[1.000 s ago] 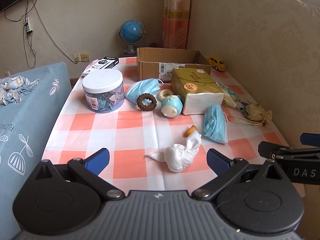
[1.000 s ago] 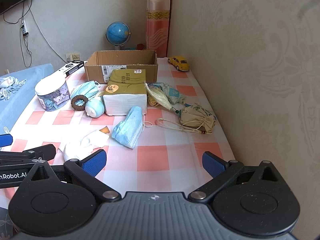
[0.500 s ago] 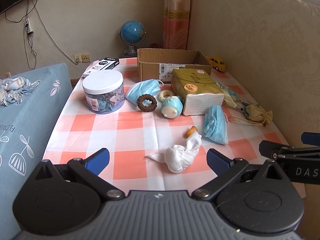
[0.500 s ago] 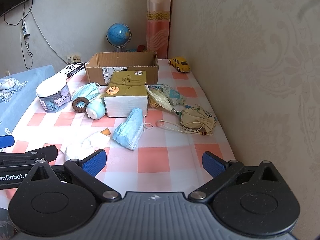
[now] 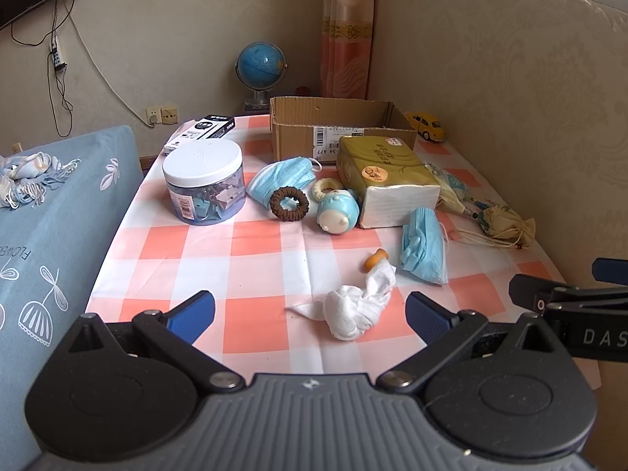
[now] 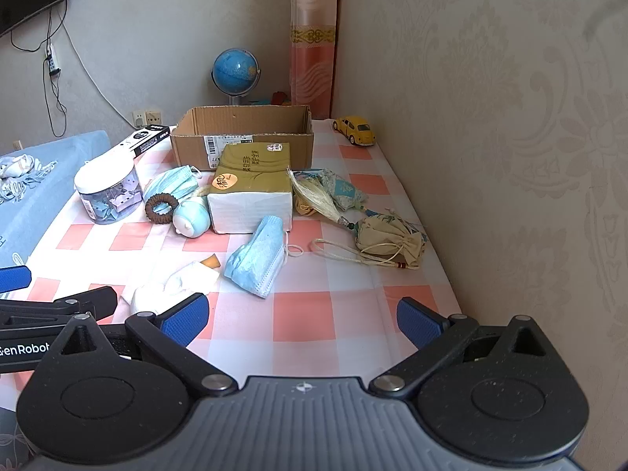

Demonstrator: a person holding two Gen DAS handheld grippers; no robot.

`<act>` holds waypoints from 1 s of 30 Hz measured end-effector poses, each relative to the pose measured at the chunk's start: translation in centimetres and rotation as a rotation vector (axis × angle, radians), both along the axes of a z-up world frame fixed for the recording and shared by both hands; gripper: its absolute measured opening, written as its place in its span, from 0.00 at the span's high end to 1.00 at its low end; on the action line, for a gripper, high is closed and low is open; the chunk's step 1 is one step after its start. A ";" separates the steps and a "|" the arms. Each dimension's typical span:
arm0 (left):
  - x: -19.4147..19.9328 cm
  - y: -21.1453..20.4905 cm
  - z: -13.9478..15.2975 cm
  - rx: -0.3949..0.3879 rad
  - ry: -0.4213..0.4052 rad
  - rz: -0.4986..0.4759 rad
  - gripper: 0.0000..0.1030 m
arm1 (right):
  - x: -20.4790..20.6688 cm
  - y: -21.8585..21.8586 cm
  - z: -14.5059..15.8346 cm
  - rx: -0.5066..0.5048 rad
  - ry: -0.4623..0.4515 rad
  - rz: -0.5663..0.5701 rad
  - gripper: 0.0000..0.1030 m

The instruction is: Organize soft objects

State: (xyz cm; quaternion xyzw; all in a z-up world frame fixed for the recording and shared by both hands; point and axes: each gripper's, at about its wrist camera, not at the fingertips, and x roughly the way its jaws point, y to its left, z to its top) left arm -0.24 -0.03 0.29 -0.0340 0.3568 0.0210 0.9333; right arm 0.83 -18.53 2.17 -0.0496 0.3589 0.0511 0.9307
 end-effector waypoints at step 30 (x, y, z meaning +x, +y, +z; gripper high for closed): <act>0.9 -0.3 0.1 -0.001 -0.029 -0.041 0.01 | 0.7 -0.4 0.2 0.017 -0.042 0.024 0.00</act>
